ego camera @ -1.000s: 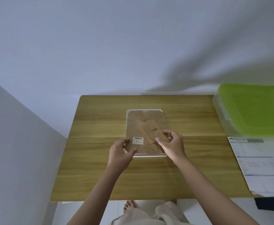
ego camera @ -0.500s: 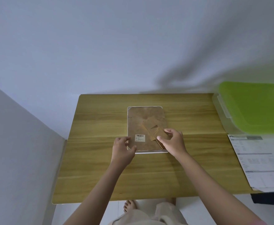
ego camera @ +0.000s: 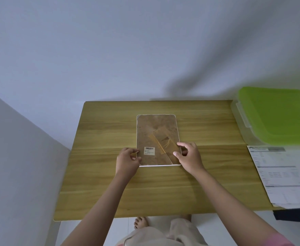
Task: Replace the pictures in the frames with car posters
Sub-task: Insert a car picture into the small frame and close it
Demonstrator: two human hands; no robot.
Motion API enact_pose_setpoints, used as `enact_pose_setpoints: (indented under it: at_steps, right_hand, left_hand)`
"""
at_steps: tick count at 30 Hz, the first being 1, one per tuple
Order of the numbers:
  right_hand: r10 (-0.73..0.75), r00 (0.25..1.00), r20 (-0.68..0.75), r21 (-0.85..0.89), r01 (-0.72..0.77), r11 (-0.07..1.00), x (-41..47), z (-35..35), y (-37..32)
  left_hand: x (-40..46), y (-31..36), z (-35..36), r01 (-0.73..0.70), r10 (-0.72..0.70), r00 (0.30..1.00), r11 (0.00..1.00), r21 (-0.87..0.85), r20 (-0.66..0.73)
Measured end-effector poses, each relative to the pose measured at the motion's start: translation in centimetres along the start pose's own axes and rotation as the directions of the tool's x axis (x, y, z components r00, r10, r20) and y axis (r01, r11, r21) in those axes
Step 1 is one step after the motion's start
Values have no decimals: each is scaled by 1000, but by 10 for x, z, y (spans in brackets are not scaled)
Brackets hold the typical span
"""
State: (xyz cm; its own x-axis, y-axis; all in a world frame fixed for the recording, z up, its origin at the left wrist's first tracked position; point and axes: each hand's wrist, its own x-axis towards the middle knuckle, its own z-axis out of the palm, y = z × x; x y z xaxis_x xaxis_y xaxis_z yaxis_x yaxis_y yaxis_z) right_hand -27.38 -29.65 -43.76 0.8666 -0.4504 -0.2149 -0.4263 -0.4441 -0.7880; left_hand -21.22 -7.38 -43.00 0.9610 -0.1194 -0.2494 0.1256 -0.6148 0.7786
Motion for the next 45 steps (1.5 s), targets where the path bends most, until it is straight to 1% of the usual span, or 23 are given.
enact_pose_setpoints:
  at_steps: [3, 6, 9, 14, 19, 25, 27, 29, 31, 36, 40, 45]
  right_hand:
    - [-17, 1000, 13, 44, 16, 999, -1, -1, 6]
    - [-33, 999, 14, 52, 33, 998, -1, -2, 9]
    - [-42, 999, 17, 49, 41, 998, 2, -3, 10]
    - [-57, 998, 13, 5, 57, 998, 5, 0, 13]
    - [-73, 997, 5, -16, 73, 997, 5, 1, 14]
    - [-72, 995, 71, -78, 77, 994, 15, -4, 12]
    - [-77, 995, 70, -91, 83, 992, 24, -5, 10]
    - [-107, 993, 52, -102, 112, 988, 39, -5, 7]
    - [-133, 989, 67, -124, 141, 982, 56, -5, 2]
    - [-134, 982, 136, -243, 164, 956, 98, -8, -15]
    - [-135, 975, 174, -356, 190, 915, 116, -8, -22]
    - [-181, 972, 149, -471, 230, 851, 114, -1, -15]
  left_hand:
    - [2, -5, -2, -7, 8, 1000, 1000, -14, 24]
    - [4, -8, -5, -14, 16, 999, 999, -34, 47]
    - [7, -8, -7, -35, 36, 997, 999, -12, 74]
    - [13, -8, -9, -107, 95, 984, 992, 70, 152]
    - [16, -7, -11, -141, 124, 974, 987, 82, 190]
    - [22, -10, -12, -211, 179, 952, 972, 108, 248]
    - [27, -10, -12, -228, 191, 945, 967, 115, 266]
    - [35, -7, -12, -227, 191, 949, 966, 126, 249]
    - [46, -1, -10, -221, 189, 959, 966, 138, 213]
    - [79, 22, -2, -168, 144, 978, 973, 160, 151]
    - [99, 31, 5, -123, 107, 990, 972, 199, 89]
    - [107, 28, 13, -115, 92, 990, 963, 242, 104]
